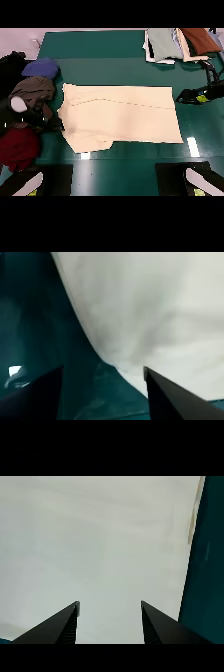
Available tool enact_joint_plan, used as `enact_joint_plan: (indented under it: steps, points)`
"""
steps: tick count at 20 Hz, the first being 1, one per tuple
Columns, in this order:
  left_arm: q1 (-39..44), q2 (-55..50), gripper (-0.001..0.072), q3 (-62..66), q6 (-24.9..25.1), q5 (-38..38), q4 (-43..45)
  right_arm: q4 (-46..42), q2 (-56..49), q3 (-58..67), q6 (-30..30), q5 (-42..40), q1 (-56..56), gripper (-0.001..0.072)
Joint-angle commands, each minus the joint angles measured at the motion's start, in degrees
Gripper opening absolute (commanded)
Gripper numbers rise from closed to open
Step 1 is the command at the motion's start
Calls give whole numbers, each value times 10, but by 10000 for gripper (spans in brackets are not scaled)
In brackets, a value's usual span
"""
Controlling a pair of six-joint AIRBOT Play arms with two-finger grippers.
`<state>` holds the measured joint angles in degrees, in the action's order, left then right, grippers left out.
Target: Fold the shirts.
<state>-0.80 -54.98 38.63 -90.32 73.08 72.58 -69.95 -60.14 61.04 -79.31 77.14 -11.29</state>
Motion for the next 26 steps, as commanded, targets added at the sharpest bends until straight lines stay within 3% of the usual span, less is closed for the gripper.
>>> enact_joint_plan:
  steps: [1, 7, 8, 9, 11, 12, 13, 17, 19, 20, 21, 22, 26]
  points:
    - [1, 62, 586, -106, 2, -15, -78, 0, 29, -9, 0, -11, 0, 447]
    - [1, 61, 585, -173, 58, -98, -223, 0, 29, -8, -3, -9, 0, 447]
    - [1, 61, 538, -175, 66, -98, -230, 0, 29, -8, -3, -9, 0, 447]
    - [1, 61, 424, -174, 70, -96, -226, 0, 29, -8, -3, -9, 0, 447]
    - [1, 61, 340, -174, 70, -95, -222, -1, 29, -8, -3, -3, 0, 446]
    - [1, 61, 98, -174, 73, -91, -223, -2, 29, -8, -3, 6, 0, 446]
    - [1, 61, 24, -171, 85, -83, -223, -10, 29, -8, -3, 18, 0, 446]
    - [1, 63, 23, -110, 83, -64, -186, -111, 30, -51, -4, 96, 0, 446]
    - [1, 63, 23, -85, 84, -60, -182, -143, 40, -126, -6, 84, -23, 449]
    - [1, 63, 23, -80, 93, -55, -181, -135, 43, -168, -6, 72, -52, 457]
    - [1, 63, 24, -80, 98, -55, -181, -122, 42, -202, -6, 67, -84, 523]
    - [1, 63, 23, -80, 99, -56, -179, -107, 42, -234, -5, 62, -123, 542]
    - [1, 63, 23, -80, 98, -60, -175, -26, 42, -316, 14, 35, -228, 540]
